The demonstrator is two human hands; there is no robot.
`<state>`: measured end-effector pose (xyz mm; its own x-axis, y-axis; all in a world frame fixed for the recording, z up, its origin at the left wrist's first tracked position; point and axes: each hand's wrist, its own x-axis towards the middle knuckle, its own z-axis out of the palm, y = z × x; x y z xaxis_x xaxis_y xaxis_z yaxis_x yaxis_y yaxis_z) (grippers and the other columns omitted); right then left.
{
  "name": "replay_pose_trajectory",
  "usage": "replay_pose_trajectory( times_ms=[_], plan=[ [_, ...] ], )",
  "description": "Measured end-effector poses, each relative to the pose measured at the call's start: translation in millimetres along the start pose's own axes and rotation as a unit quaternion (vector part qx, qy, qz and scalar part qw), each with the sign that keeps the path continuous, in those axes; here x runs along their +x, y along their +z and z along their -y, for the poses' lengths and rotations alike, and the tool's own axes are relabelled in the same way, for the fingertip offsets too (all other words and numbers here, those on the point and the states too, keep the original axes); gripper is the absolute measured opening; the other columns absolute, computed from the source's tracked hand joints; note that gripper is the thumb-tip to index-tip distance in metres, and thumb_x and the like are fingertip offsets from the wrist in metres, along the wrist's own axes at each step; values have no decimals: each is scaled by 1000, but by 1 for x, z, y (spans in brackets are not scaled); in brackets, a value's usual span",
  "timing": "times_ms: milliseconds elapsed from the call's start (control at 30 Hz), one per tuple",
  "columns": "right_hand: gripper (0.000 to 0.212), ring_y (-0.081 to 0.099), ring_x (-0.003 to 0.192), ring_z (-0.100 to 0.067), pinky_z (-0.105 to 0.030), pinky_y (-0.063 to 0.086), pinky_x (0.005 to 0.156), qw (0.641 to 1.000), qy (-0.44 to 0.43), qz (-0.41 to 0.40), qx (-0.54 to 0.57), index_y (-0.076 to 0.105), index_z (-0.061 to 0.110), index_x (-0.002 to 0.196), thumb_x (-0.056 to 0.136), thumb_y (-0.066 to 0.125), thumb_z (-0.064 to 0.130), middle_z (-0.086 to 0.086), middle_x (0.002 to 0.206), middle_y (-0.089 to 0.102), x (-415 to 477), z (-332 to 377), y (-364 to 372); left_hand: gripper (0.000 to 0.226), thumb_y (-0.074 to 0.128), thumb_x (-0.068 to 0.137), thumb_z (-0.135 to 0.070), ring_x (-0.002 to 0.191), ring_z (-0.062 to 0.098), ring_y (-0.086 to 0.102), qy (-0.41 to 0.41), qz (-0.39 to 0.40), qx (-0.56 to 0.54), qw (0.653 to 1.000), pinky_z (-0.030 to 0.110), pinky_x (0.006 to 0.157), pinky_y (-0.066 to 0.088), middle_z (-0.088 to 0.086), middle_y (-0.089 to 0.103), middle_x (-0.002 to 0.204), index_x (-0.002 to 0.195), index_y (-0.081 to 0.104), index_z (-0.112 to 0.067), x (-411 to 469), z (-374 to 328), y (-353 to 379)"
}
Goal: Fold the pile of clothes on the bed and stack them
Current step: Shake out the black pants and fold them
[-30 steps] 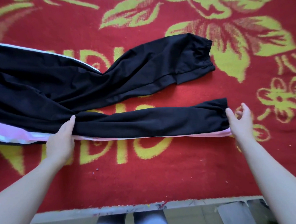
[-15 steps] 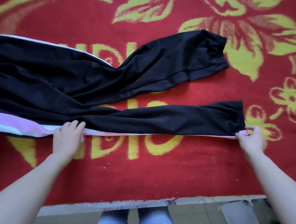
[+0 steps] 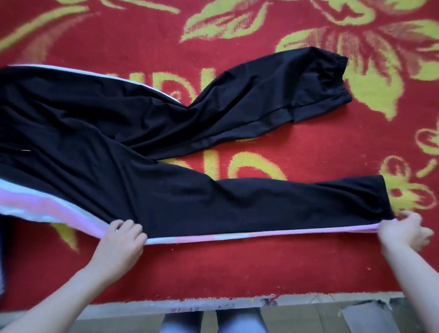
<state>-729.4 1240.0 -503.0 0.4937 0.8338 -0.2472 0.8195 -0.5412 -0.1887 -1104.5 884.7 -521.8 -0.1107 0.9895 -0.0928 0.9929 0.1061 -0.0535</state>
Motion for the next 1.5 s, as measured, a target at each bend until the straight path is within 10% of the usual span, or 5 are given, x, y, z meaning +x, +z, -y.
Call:
replay_pose_trajectory(
  times_ms=[267, 633, 900, 1133, 1500],
  plan=[
    [45, 39, 121, -36, -48, 36, 88, 737, -647, 43, -189, 49, 19, 125, 97, 23, 42, -25, 130, 51, -58, -1, 60, 19, 39, 66, -32, 51, 21, 49, -10, 225, -95, 970, 25, 40, 25, -1, 45, 60, 58, 48, -18, -6, -8, 4],
    [46, 41, 121, -42, -51, 39, 92, 859, -484, 86, -148, 48, 5, 132, 88, 58, 15, -25, 141, 37, -71, 154, 48, 34, 61, 87, -17, 108, 36, 50, -340, 57, -176, 922, 46, 87, 43, 15, 57, 119, 119, 60, -7, 104, 77, -25],
    [57, 41, 118, -32, -39, 36, 89, 838, -444, 40, -314, 31, 24, 142, 90, 52, 19, -8, 140, 43, -46, 215, 73, 54, 38, 97, -39, 138, 22, 22, -285, 194, -93, 934, 36, 105, 29, -2, 21, 155, 147, 22, -29, 144, 126, -27],
    [28, 59, 69, -38, -57, 39, 80, 702, -626, -32, -338, 60, 0, 67, 52, 83, 4, -17, 63, 57, -2, 179, 54, 52, 33, 98, -41, 135, 28, 27, -366, 239, -147, 887, 44, 103, 31, -2, 27, 152, 147, 19, -31, 155, 185, -20],
    [19, 65, 84, -38, -42, 47, 64, 744, -614, -14, -263, 60, -1, 72, 71, 44, 9, -21, 87, 66, -18, 230, 79, 55, 46, 94, -18, 131, 33, 30, -385, 83, -87, 915, 47, 101, 27, 12, 31, 149, 146, 30, -23, 210, 212, -13]
  ],
)
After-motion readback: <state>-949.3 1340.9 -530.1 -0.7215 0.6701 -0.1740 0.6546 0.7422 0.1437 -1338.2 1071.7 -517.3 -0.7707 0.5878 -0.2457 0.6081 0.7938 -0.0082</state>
